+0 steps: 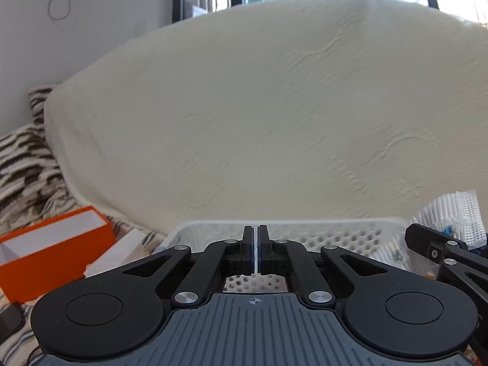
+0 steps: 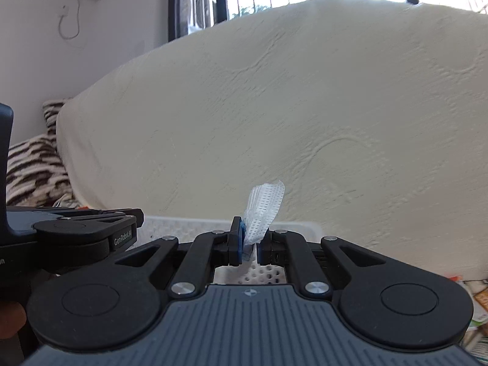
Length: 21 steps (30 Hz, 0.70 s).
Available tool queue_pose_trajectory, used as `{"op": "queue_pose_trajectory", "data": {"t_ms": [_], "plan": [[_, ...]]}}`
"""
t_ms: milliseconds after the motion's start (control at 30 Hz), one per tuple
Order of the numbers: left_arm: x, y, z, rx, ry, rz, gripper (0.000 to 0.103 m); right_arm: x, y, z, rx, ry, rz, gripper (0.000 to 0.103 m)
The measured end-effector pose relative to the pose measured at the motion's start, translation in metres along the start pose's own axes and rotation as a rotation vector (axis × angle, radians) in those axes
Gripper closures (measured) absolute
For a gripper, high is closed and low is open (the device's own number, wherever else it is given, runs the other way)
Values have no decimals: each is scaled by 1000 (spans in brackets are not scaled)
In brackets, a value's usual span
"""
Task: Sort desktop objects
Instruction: 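Carry the white mesh strip over the white basket and open the right gripper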
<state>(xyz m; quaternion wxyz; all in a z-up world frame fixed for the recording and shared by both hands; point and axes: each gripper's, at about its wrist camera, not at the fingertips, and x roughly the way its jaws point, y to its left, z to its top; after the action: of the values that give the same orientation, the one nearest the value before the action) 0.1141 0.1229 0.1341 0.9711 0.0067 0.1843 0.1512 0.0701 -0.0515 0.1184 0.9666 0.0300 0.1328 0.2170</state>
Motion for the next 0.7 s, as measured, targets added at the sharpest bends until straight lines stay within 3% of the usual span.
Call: {"op": "queue_pose_trajectory", "data": {"t_ms": [300, 467, 500, 567, 633, 700], "plan": [[31, 10, -11, -6, 31, 14, 103, 28, 4, -9, -13, 46, 25, 94], [23, 16, -26, 3, 43, 19, 102, 40, 14, -20, -21, 89, 12, 90], [22, 16, -27, 1, 48, 21, 86, 41, 13, -22, -12, 98, 10, 85], [23, 19, -30, -7, 52, 28, 78, 37, 11, -23, 8, 95, 2, 42], [22, 20, -32, -11, 51, 33, 76, 33, 11, -22, 22, 66, -22, 28], [21, 20, -33, -13, 50, 32, 69, 30, 9, -20, 42, 59, -12, 29]]}}
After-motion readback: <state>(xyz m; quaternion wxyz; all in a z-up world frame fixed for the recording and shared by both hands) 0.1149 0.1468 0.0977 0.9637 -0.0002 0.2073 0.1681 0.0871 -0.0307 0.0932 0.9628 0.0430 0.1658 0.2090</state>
